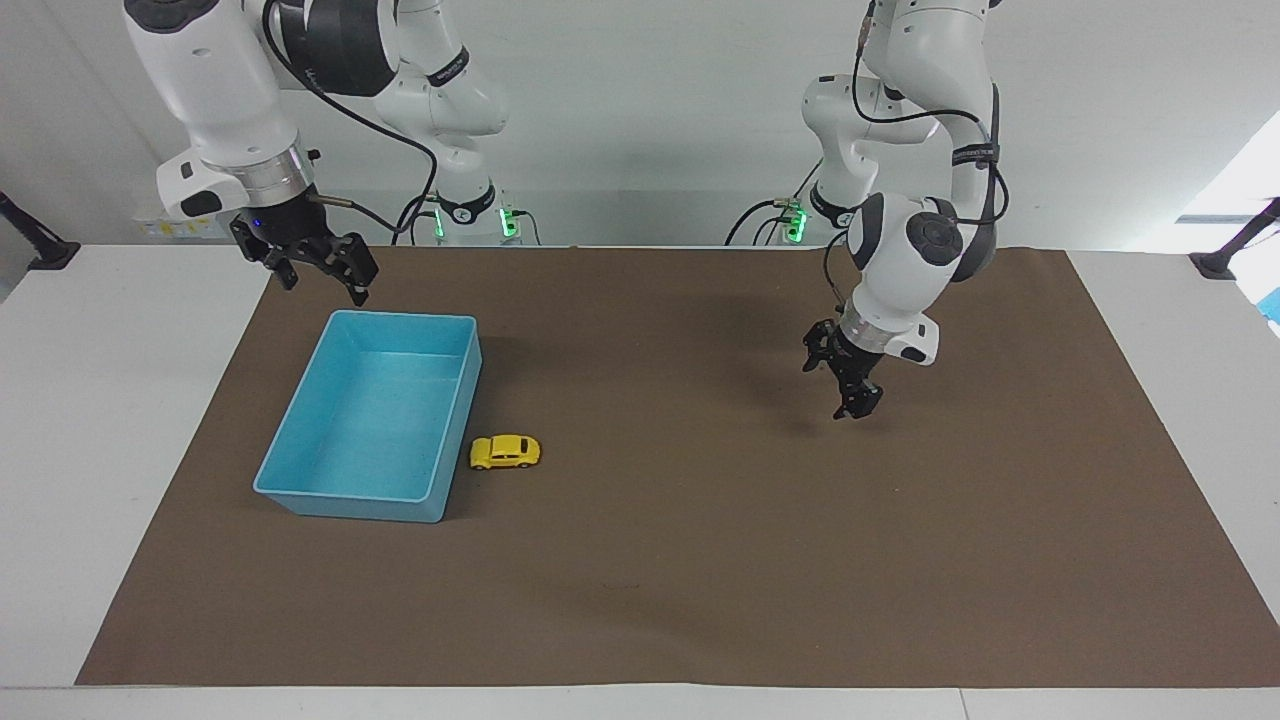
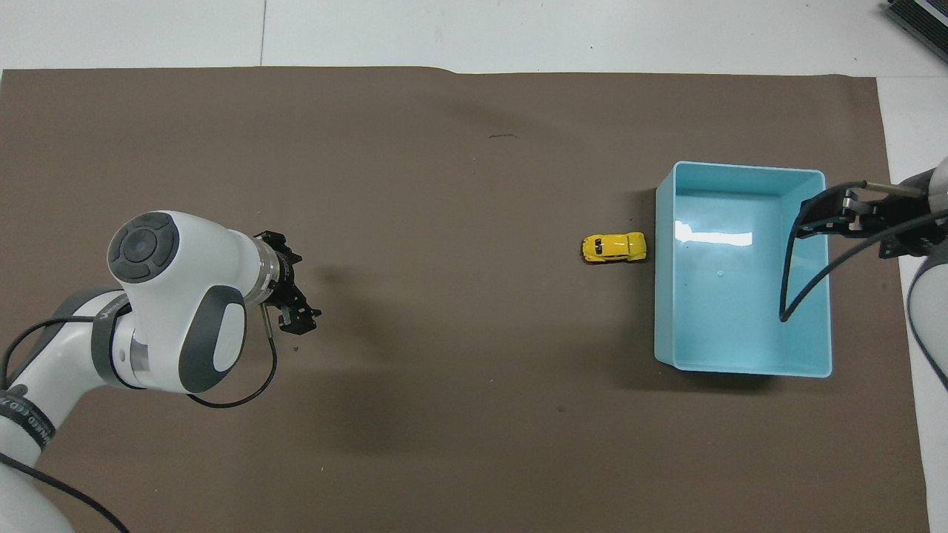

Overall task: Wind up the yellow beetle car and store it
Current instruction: 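Reach the right gripper toward the car while the left gripper withdraws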

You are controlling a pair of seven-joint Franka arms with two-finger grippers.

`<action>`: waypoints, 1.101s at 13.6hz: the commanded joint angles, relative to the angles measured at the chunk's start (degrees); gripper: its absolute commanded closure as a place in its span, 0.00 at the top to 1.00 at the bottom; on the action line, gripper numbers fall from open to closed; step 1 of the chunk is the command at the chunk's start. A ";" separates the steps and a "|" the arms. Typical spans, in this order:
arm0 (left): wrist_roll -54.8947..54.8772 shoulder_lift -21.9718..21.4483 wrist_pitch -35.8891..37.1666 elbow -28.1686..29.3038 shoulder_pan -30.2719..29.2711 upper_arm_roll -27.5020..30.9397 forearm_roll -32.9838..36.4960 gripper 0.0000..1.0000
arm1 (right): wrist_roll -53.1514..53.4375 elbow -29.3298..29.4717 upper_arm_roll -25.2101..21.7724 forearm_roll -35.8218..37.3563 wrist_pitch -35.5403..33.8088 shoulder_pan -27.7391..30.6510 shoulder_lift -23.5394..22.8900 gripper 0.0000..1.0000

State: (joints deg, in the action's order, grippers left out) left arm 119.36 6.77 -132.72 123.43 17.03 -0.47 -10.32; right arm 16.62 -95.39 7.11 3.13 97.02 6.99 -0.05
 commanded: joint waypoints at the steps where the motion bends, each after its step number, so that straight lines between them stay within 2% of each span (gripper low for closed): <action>1: 1.40 1.94 3.42 -4.86 1.07 0.55 0.30 1.00 | 4.37 -3.04 0.27 -0.76 2.91 -0.66 1.20 1.00; 6: 0.26 0.79 11.77 -14.34 -0.41 0.90 0.30 1.00 | 16.49 -3.66 0.44 -0.76 4.85 -3.65 -0.30 1.00; 8: -1.92 -0.52 14.49 -17.68 -2.69 0.90 0.38 1.00 | 19.93 -3.57 0.44 -0.76 5.29 -4.62 -1.00 1.00; 11: -13.93 -0.88 20.47 -22.61 -3.50 0.99 0.38 1.00 | 26.25 -3.66 0.44 -0.76 7.13 -6.72 -2.32 1.00; 15: -27.22 -2.72 20.57 -24.29 -4.37 1.08 0.38 1.00 | 34.95 -3.66 0.44 -0.76 9.50 -9.45 -4.34 1.00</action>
State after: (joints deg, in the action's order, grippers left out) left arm 97.31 4.84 -113.89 100.25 13.81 0.95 -10.23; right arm 47.64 -98.52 7.36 3.04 104.78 -1.91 -3.82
